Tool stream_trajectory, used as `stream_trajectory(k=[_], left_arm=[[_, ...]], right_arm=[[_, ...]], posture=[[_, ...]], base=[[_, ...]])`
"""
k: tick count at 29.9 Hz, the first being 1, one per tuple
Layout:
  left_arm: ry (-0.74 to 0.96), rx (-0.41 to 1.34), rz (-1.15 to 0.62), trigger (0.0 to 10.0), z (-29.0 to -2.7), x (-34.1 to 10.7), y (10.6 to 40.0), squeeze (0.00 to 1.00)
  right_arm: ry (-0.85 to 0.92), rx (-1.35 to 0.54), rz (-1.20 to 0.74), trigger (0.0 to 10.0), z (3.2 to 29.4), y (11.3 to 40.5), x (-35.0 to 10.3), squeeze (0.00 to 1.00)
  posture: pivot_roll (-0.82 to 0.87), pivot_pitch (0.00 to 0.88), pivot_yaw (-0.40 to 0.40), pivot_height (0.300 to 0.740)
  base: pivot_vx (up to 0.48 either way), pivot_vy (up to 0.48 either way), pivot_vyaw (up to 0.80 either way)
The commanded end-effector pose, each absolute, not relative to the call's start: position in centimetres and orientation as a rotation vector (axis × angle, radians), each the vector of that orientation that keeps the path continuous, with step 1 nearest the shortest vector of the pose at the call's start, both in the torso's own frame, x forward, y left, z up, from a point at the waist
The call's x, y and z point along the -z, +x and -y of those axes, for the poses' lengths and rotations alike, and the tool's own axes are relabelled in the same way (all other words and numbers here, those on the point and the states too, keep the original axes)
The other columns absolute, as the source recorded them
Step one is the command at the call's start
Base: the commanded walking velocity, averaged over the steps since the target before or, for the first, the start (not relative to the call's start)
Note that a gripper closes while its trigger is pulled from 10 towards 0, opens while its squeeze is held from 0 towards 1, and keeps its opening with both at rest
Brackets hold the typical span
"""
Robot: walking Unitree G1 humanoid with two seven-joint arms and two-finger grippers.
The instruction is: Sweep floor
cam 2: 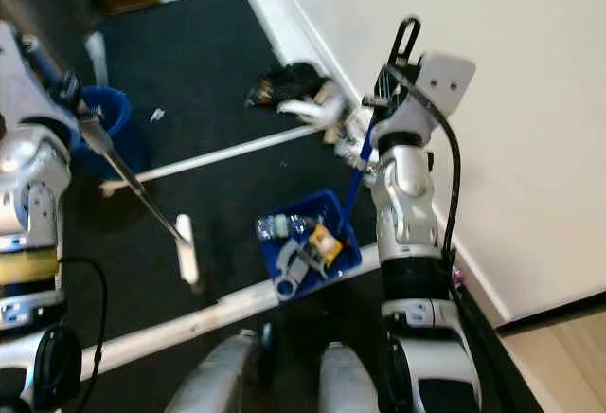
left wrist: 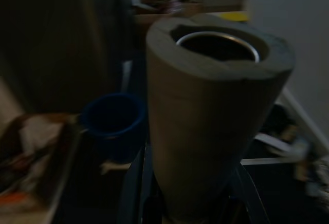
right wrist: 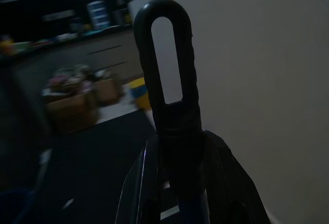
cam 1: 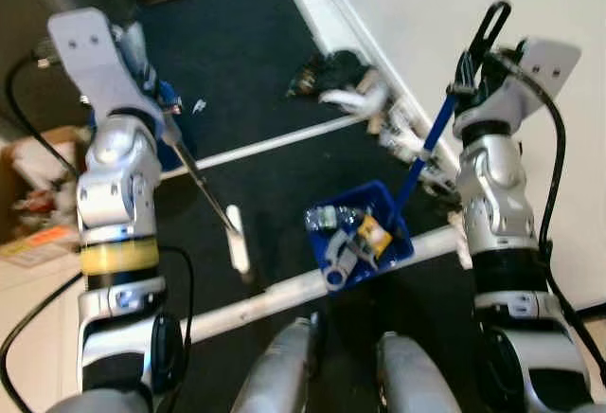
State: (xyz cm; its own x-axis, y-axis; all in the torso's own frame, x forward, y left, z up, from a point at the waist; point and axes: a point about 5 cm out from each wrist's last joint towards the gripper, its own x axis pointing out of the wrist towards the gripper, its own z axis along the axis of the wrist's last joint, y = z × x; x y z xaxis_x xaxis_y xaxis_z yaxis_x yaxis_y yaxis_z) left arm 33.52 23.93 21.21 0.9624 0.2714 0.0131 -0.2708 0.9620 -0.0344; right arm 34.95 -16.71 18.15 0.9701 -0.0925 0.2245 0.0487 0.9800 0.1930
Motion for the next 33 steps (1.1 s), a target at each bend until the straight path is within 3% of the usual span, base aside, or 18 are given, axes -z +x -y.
stream_trajectory(k=[1, 21, 33], left_arm=[[-0.003, -0.292, 0.040, 10.0, -24.31, -21.79, 33.23, 0.00], [-0.007, -0.314, 0.022, 10.0, -24.36, -21.47, 33.14, 0.00], [-0.007, -0.328, 0.015, 10.0, -24.59, -21.17, 33.24, 0.00]], right_arm=[[0.211, 0.069, 0.284, 10.0, 16.70, 34.99, -19.09, 0.00], [0.208, 0.068, 0.275, 10.0, 16.72, 35.05, -18.95, 0.00], [0.200, 0.062, 0.254, 10.0, 16.64, 35.10, -18.58, 0.00]], posture=[[-0.02, 0.063, 0.075, 0.740], [-0.02, 0.072, 0.072, 0.740], [-0.02, 0.074, 0.067, 0.740]], base=[[0.000, 0.000, 0.80], [0.000, 0.000, 0.80], [0.000, 0.000, 0.08]])
